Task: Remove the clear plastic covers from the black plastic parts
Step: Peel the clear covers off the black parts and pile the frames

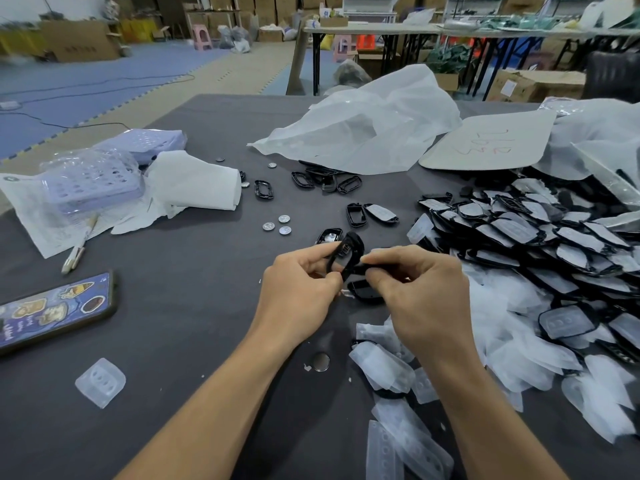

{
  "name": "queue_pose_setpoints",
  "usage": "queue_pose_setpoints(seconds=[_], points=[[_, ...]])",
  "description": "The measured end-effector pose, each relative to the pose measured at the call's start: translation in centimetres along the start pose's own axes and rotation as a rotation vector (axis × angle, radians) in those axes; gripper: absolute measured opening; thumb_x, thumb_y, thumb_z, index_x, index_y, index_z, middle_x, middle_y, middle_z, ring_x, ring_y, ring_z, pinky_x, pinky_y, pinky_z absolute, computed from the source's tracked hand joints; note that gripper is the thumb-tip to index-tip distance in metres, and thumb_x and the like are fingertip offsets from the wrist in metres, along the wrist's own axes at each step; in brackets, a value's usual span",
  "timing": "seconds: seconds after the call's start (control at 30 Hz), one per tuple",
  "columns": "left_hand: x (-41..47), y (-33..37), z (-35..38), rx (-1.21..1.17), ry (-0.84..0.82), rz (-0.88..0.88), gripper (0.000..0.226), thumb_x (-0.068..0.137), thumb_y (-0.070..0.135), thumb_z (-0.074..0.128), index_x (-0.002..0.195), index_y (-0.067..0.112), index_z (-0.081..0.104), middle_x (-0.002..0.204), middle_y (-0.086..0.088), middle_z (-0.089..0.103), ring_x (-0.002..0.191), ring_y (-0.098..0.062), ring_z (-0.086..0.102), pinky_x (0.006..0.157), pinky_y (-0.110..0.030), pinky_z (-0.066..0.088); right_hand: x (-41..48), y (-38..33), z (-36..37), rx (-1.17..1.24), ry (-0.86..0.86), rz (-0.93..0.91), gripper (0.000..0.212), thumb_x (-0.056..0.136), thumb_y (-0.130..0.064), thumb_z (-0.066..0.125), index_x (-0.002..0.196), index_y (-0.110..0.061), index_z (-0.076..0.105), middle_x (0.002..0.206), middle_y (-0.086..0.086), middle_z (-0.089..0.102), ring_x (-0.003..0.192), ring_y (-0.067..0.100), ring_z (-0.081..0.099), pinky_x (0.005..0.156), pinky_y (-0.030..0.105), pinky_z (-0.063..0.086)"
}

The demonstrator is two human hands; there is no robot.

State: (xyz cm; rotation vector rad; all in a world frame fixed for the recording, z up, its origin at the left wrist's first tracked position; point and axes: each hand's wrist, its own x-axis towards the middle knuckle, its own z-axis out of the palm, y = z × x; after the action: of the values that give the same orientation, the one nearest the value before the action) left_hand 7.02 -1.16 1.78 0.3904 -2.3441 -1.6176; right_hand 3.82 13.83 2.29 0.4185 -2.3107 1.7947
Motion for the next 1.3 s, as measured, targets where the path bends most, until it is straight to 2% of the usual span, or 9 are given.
queue_pose_setpoints(seconds=[0.2,0.33,0.6,0.8,0.93,1.0,1.1,1.2,1.3], points=[[0.1,-0.3,0.2,0.000,-0.041,0.012,0.056,0.082,0.006,0.070,0.094,0.060,0.073,0.083,0.021,0.078,0.067,0.004,0.066,0.063,-0.010,0.048,-0.1,-0.4,0.1,-0.076,-0.040,-0.049,0.039,0.087,0.004,0.073,0.097,-0.032,0.081,0.085,-0.020,0.076,0.082,0.002,0.072,0.078,0.018,0.058],[0.0,-0.5,0.4,-0.004,-0.079,0.008,0.052,0.080,0.000,0.067,0.116,0.036,0.076,0.085,0.022,0.078,0.069,0.007,0.067,0.063,-0.005,0.046,-0.2,-0.5,0.0,-0.134,-0.012,-0.045,0.041,0.078,-0.003,0.085,0.073,-0.042,0.074,0.072,-0.023,0.073,0.067,-0.002,0.071,0.067,0.018,0.059],[0.1,-0.5,0.6,-0.084,-0.034,0.025,0.037,0.081,0.003,0.074,0.090,0.038,0.083,0.074,0.009,0.078,0.065,0.000,0.066,0.065,-0.017,0.051,0.2,-0.3,-0.3,-0.169,-0.031,-0.017,0.025,0.074,-0.007,0.089,0.071,-0.030,0.079,0.068,-0.017,0.073,0.064,0.002,0.070,0.064,0.020,0.058],[0.2,-0.6,0.6,-0.169,-0.086,-0.027,0.032,0.080,-0.005,0.075,0.092,0.023,0.085,0.077,0.000,0.080,0.068,-0.006,0.070,0.071,-0.025,0.053,0.0,0.0,0.2,-0.280,0.051,-0.055,0.020,0.070,-0.010,0.091,0.074,-0.025,0.079,0.067,-0.012,0.069,0.067,0.007,0.064,0.065,0.025,0.055],[0.5,-0.4,0.4,-0.252,-0.071,-0.040,0.036,0.076,-0.012,0.072,0.085,0.020,0.086,0.079,-0.006,0.080,0.069,-0.014,0.069,0.072,-0.028,0.055,-0.2,0.0,0.9,-0.370,0.218,-0.120,0.041,0.063,-0.019,0.094,0.085,-0.029,0.061,0.078,-0.013,0.059,0.074,0.005,0.055,0.066,0.014,0.042],[0.6,-0.3,0.1,-0.313,-0.068,-0.039,0.039,0.075,-0.016,0.070,0.082,0.019,0.086,0.079,-0.011,0.080,0.070,-0.018,0.068,0.073,-0.030,0.055,0.0,0.0,0.9,-0.256,0.134,0.003,0.043,0.069,-0.022,0.091,0.092,-0.034,0.057,0.077,-0.011,0.064,0.074,0.005,0.062,0.067,0.017,0.051],[0.6,-0.3,0.2,-0.371,-0.042,-0.036,0.037,0.078,-0.016,0.069,0.083,0.016,0.085,0.078,-0.012,0.079,0.070,-0.018,0.070,0.072,-0.029,0.057,0.4,0.1,1.0,0.014,-0.031,0.207,0.018,0.081,-0.013,0.082,0.076,-0.024,0.068,0.064,-0.001,0.071,0.060,0.022,0.067,0.065,0.048,0.061],[0.3,-0.4,0.5,-0.403,-0.005,-0.026,0.030,0.083,-0.007,0.075,0.089,0.021,0.085,0.078,-0.005,0.080,0.067,-0.010,0.071,0.065,-0.018,0.054,0.6,0.1,1.0,0.276,0.003,0.313,0.033,0.084,0.002,0.078,0.060,-0.017,0.064,0.055,0.005,0.064,0.047,0.017,0.057,0.050,0.034,0.054],[0.3,-0.4,0.6,-0.386,-0.042,-0.064,0.019,0.087,0.001,0.076,0.089,0.018,0.085,0.078,-0.010,0.079,0.060,-0.013,0.065,0.062,-0.022,0.054,0.7,0.2,1.0,0.347,0.013,0.359,0.037,0.085,0.005,0.076,0.058,-0.015,0.059,0.055,0.008,0.063,0.044,0.017,0.054,0.045,0.028,0.049]])
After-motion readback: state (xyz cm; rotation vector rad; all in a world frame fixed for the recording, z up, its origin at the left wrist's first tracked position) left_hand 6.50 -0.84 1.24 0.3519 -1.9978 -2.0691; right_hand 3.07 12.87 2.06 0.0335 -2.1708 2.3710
